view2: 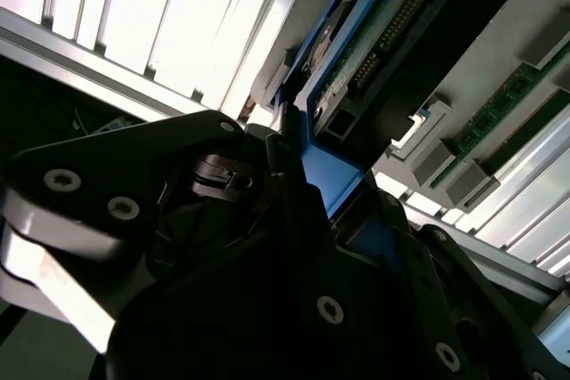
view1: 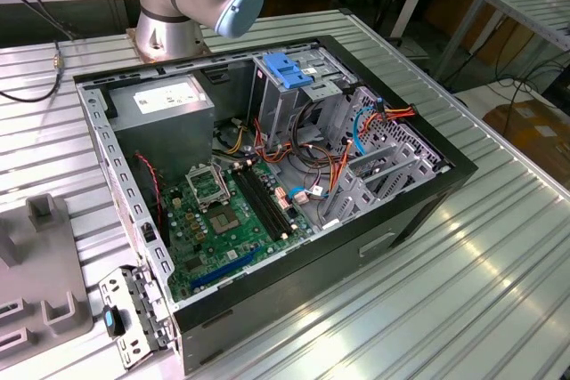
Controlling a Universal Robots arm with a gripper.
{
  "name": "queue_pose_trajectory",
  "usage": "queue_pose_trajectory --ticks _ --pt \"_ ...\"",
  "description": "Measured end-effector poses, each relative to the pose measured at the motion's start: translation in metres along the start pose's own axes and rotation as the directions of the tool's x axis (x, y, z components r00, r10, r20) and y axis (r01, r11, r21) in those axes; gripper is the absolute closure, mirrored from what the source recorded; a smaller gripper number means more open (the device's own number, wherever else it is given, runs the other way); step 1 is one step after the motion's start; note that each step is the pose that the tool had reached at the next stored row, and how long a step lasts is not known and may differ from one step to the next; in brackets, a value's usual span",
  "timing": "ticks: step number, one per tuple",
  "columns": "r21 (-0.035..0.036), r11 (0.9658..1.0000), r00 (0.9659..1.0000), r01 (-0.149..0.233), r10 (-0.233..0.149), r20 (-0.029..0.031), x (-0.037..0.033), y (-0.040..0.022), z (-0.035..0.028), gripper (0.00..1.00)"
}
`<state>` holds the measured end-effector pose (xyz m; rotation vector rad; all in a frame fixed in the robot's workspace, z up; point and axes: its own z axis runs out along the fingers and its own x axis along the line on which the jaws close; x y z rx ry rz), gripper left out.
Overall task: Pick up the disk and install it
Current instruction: 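Pick up the disk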
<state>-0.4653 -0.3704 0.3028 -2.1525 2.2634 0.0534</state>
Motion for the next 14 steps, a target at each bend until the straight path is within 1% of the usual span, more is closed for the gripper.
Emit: queue_pose_trajectory --ticks 11,14 --pt "0.0 1.0 1.0 0.0 0.0 0.0 -0.0003 0.0001 -0.0072 0.63" --pt "0.0001 1.0 1.0 0.0 0.0 0.0 -0.0004 0.0002 -0.0119 0.63"
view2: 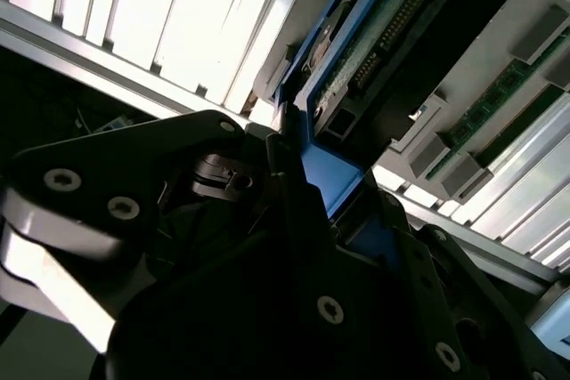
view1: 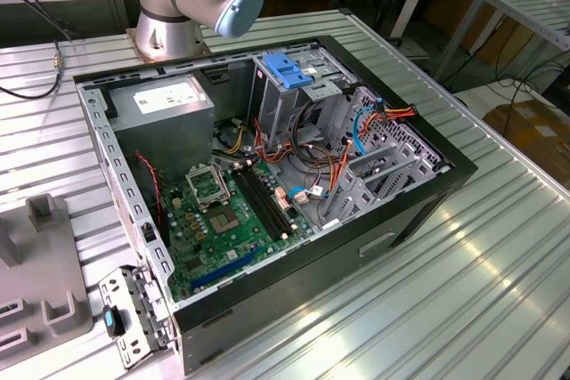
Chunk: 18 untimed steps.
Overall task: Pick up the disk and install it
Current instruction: 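Pick up the disk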
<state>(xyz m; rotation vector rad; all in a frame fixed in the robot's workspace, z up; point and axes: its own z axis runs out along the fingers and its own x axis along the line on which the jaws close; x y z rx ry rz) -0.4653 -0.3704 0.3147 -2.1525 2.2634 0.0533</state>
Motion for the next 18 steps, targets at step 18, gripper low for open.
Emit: queue_pose_trajectory --ticks 18 --pt "0.0001 1.0 1.0 0.0 0.0 0.0 -0.0006 0.0002 -0.0161 0.63"
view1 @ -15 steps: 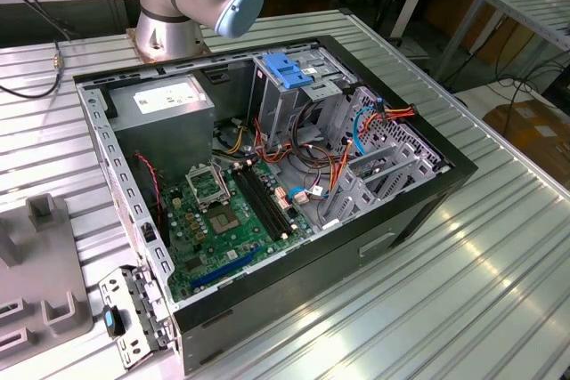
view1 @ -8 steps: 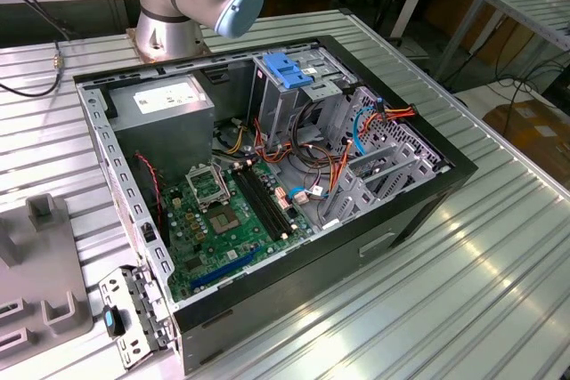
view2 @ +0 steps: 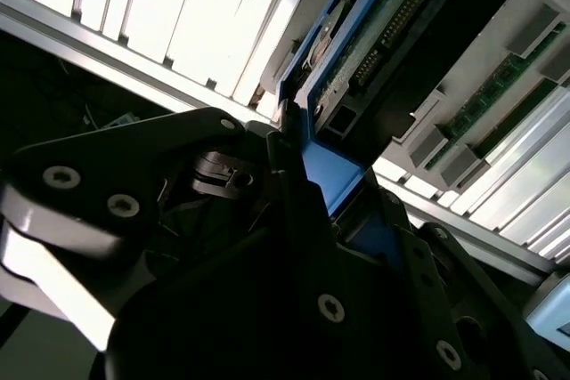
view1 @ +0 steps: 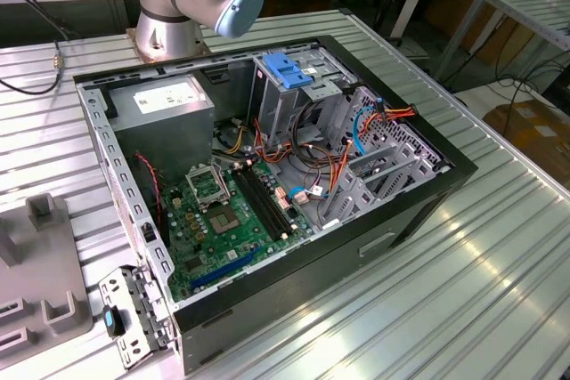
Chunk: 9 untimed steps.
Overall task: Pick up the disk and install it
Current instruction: 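Pick up the disk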
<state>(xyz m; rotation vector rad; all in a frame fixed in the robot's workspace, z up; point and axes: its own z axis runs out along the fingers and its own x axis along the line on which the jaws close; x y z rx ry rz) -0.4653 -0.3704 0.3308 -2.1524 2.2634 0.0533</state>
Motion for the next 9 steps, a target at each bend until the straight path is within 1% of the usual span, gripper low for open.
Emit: queue_pose_trajectory --ticks 9 --pt "-0.0001 1.0 1.0 0.0 0.0 0.0 -0.0004 0.0002 -0.0104 0.63"
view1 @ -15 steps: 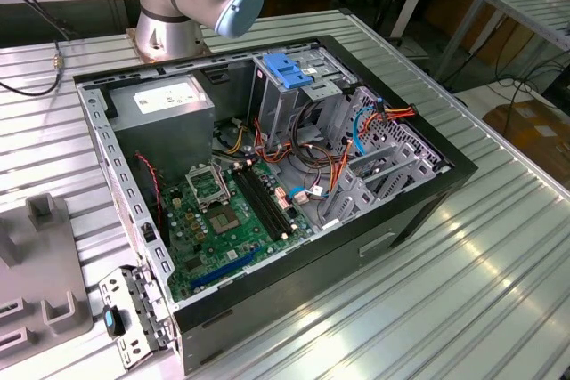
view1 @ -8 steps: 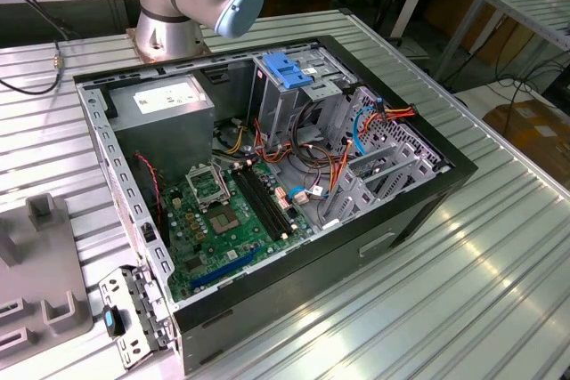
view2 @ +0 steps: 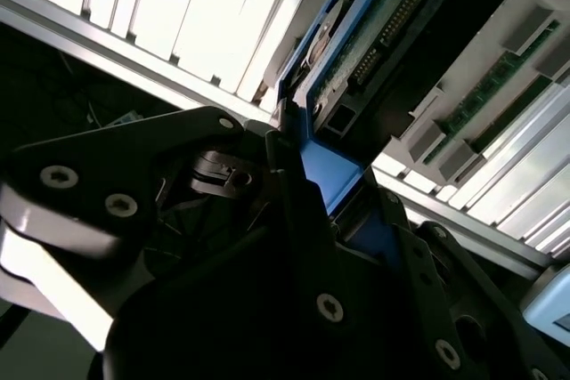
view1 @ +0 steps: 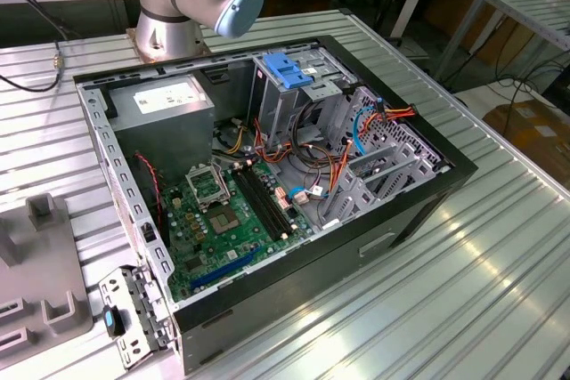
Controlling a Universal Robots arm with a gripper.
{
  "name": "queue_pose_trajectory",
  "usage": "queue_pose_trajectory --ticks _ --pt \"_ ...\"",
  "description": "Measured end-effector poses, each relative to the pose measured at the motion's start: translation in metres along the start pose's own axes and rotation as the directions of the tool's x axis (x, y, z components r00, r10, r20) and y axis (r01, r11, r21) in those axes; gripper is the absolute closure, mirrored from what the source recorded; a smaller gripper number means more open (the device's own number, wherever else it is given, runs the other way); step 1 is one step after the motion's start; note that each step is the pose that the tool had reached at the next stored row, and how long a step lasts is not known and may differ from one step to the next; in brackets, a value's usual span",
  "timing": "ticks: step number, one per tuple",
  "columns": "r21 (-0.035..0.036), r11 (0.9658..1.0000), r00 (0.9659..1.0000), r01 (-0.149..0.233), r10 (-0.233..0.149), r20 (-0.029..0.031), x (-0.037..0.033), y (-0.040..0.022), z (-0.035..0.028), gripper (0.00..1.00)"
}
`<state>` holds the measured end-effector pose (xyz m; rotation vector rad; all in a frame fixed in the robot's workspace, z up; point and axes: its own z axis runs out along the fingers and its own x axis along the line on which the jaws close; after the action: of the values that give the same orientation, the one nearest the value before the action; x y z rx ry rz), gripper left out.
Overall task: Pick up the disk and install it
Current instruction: 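Pick up the disk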
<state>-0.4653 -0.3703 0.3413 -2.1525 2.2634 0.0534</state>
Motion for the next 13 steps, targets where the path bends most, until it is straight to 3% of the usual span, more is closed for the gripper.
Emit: queue_pose_trajectory --ticks 13 --pt "0.0001 1.0 1.0 0.0 0.0 -0.0009 -0.0002 0.0001 -0.0072 0.63"
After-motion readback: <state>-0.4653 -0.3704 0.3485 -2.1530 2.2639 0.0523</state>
